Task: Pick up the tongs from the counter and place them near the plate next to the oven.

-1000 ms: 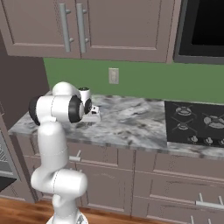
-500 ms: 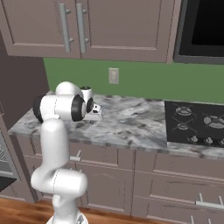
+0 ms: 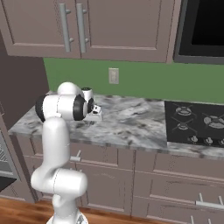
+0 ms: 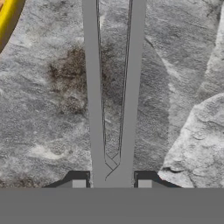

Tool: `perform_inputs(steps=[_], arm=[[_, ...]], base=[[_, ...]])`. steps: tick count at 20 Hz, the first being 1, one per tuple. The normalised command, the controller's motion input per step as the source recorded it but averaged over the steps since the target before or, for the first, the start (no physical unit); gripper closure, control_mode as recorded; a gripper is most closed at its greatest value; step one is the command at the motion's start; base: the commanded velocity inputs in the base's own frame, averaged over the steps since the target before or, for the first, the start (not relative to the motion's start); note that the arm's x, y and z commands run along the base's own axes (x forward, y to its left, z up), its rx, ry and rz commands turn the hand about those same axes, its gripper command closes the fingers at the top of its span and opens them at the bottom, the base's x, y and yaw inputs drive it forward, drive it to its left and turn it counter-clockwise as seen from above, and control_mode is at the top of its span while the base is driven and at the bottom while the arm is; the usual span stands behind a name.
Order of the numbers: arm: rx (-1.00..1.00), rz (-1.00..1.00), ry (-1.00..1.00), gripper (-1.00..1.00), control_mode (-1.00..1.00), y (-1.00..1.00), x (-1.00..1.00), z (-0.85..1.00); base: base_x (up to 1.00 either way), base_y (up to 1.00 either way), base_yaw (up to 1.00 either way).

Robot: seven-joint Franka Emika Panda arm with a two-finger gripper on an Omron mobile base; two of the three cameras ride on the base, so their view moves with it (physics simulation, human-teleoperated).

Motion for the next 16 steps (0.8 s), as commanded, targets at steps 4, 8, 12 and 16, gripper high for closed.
perform_inputs(steps=[4, 8, 12, 16], arm=[[0.0, 0.0, 0.0, 1.0, -1.0, 0.0, 0.0, -0.07], [0.0, 0.0, 0.0, 1.0, -1.0, 0.0, 0.0, 0.0], [0.0, 0.0, 0.0, -1.0, -1.0, 0.0, 0.0, 0.0], [0.0, 0.0, 0.0, -1.0, -1.0, 0.0, 0.0, 0.0]], base=[[0.0, 0.0, 0.0], [0.0, 0.0, 0.0], [0.0, 0.0, 0.0], [0.0, 0.0, 0.0]])
